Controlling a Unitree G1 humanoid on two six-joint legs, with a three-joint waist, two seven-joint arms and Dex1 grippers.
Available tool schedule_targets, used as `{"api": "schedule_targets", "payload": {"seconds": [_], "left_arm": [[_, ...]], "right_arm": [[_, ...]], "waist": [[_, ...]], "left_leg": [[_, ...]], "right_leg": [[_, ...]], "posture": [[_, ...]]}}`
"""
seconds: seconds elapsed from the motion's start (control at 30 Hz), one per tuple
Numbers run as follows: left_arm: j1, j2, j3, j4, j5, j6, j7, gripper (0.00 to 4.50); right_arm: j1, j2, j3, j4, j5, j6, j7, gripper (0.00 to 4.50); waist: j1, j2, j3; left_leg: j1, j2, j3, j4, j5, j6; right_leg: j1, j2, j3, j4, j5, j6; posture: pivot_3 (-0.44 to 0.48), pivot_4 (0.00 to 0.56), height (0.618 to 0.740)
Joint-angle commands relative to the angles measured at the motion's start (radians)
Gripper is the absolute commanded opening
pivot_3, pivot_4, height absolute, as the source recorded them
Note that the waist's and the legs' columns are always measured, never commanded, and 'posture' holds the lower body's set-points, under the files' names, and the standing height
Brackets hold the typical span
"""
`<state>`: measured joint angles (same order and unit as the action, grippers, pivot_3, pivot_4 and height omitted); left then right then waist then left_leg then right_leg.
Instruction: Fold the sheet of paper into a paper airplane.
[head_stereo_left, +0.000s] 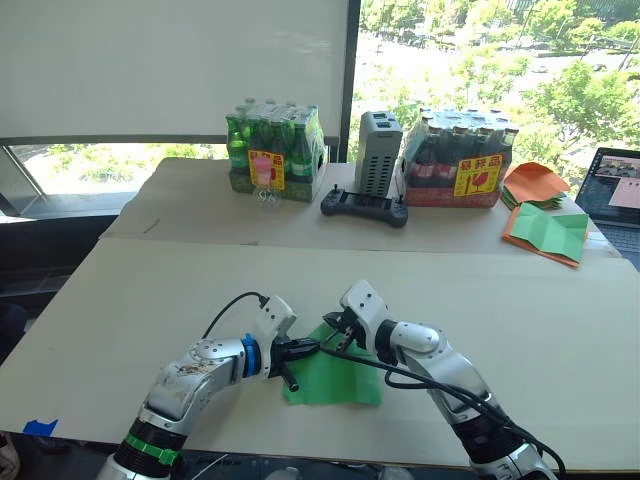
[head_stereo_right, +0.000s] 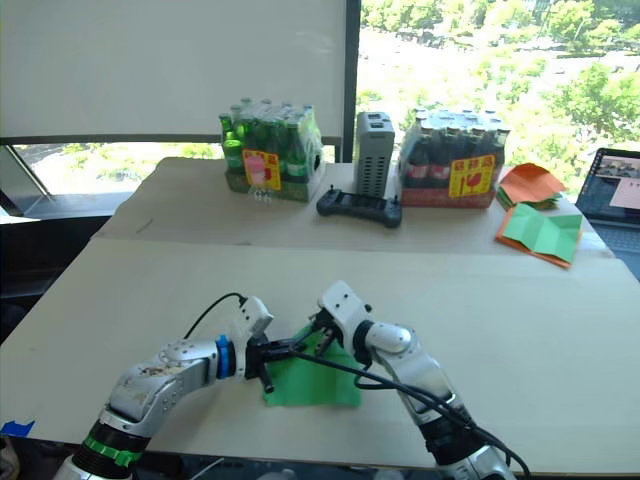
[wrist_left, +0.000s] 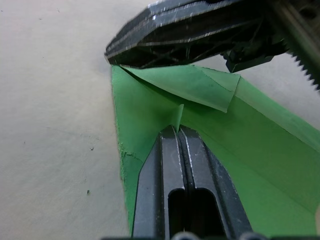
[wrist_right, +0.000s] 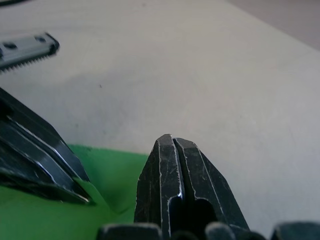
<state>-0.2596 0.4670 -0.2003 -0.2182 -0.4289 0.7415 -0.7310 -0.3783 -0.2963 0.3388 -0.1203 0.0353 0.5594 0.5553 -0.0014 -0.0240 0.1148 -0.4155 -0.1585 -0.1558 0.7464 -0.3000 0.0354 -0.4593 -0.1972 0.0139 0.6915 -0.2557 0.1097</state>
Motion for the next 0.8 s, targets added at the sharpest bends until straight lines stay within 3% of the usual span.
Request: {"api": "schedule_targets", "payload": {"seconds": [0.03, 0.13, 0.17, 0.33, 0.57, 0.67, 0.8], "left_arm": [[0.004, 0.014, 0.006, -0.011, 0.009, -0.02, -0.016, 0.03], [0.004, 0.023, 0.008, -0.025, 0.001, -0.024, -0.03, 0.03], [0.004, 0.025, 0.011, -0.03, -0.003, -0.022, -0.03, 0.54], [-0.015, 0.041, 0.057, -0.052, -0.031, 0.008, -0.027, 2.1], [-0.071, 0.089, 0.156, -0.038, -0.102, 0.038, -0.066, 2.1], [-0.08, 0.113, 0.148, -0.018, -0.094, 0.022, -0.098, 2.1], [-0.094, 0.113, 0.139, 0.004, -0.08, 0.013, -0.103, 0.97]], "right_arm": [[0.006, -0.003, -0.002, 0.009, -0.025, -0.017, -0.02, 0.0], [0.003, 0.001, -0.004, 0.017, -0.026, -0.024, -0.018, 0.0], [0.003, 0.004, -0.004, 0.017, -0.024, -0.024, -0.018, 0.0], [0.003, 0.009, 0.003, 0.017, -0.028, -0.021, -0.017, 0.0], [-0.019, -0.016, 0.054, 0.022, -0.079, -0.011, -0.001, 0.0], [-0.032, -0.028, 0.086, 0.032, -0.105, 0.002, 0.012, 0.0], [-0.042, -0.026, 0.103, 0.033, -0.118, 0.013, 0.025, 0.0]], "waist": [[-0.002, 0.0, 0.0], [-0.004, 0.0, 0.0], [-0.005, 0.0, 0.0], [-0.008, 0.0, 0.0], [-0.01, 0.0, 0.0], [-0.013, 0.0, 0.0], [-0.014, 0.0, 0.0]], "left_leg": [[0.0, 0.0, 0.0, 0.0, 0.0, 0.0], [0.0, 0.0, 0.0, 0.0, 0.0, 0.0], [0.0, 0.0, 0.0, 0.0, 0.0, 0.0], [0.0, 0.0, 0.0, 0.0, 0.0, 0.0], [0.0, 0.0, 0.0, 0.0, 0.0, 0.0], [0.001, 0.0, 0.0, 0.0, 0.0, 0.0], [0.001, 0.001, 0.0, 0.0, 0.0, -0.001]], "right_leg": [[0.0, 0.0, 0.0, 0.0, 0.0, 0.0], [0.0, 0.0, 0.0, 0.0, 0.0, 0.0], [0.0, 0.0, 0.0, 0.0, 0.0, 0.0], [0.0, 0.0, 0.0, 0.0, 0.0, 0.0], [0.0, 0.001, 0.0, 0.001, 0.0, 0.0], [0.0, 0.001, 0.0, 0.001, 0.0, 0.0], [0.0, 0.001, 0.0, 0.001, 0.0, 0.0]], "posture": [[0.0, 0.15, 0.675], [0.0, 0.15, 0.675], [0.0, 0.15, 0.675], [0.0, 0.15, 0.675], [0.0, 0.15, 0.675], [0.0, 0.15, 0.675], [0.0, 0.15, 0.675]]}}
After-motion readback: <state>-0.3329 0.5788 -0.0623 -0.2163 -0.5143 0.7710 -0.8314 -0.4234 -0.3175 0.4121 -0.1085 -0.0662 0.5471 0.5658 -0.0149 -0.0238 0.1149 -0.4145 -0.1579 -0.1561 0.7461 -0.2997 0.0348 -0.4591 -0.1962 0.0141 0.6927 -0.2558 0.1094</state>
